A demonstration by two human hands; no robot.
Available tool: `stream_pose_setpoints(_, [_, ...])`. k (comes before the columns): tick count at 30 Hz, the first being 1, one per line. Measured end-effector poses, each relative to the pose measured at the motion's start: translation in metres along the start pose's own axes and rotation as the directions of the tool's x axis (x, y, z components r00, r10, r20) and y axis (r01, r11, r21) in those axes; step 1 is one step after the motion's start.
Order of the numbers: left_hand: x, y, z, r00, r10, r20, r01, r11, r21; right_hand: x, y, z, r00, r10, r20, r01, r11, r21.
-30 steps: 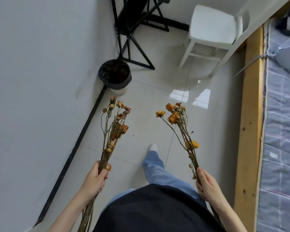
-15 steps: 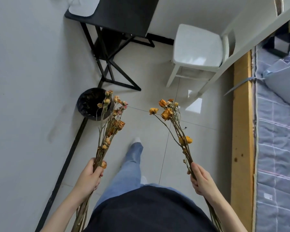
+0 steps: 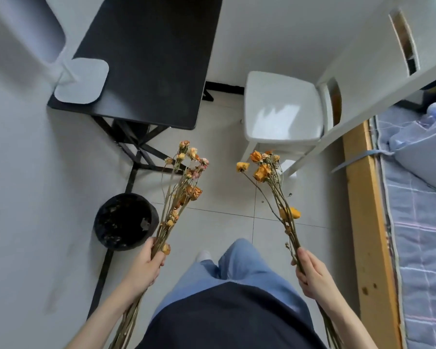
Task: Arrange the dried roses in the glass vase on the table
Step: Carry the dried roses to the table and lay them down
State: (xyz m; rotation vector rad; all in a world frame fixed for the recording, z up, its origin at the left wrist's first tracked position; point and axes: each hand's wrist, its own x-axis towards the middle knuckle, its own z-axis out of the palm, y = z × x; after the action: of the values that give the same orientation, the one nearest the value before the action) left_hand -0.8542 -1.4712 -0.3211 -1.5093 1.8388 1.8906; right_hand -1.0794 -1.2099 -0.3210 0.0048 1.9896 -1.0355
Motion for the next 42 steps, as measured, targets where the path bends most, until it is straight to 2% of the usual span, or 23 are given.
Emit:
stream_pose_setpoints(9, [0.1,0.095,0.028,0.999,0.013,-0.033,-0.012,0.999,0.031,0.123,-0.09,-0.052,0.999,-0.023,0.04,0.023,0.999,-0.022])
stream_pose_setpoints(16, [0.162,0.186,0.068,0.998,0.013,-0.067,-0.012,1.0,0.01,0.215,-0.185,-0.111,0.986,-0.075,0.15,0.088,0.993,-0.083])
stream_pose_setpoints(22, [0.198,0.244,0.084,0.994,0.024,-0.11,-0.025,1.0,-0.005,0.264,-0.241,-0.133,0.973,-0.089,0.214,0.109,0.99,-0.085])
stream_pose_setpoints(34, [0.267,0.308,0.04,0.983,0.037,-0.18,-0.064,0.987,-0.145,0.344,-0.327,-0.101,0.962,-0.07,0.265,0.1,0.99,-0.103])
stream_pose_setpoints(42, [0.317,0.335,-0.024,0.977,0.037,-0.209,-0.083,0.973,-0.216,0.392,-0.404,-0.046,0.937,-0.154,0.312,0.209,0.966,-0.152])
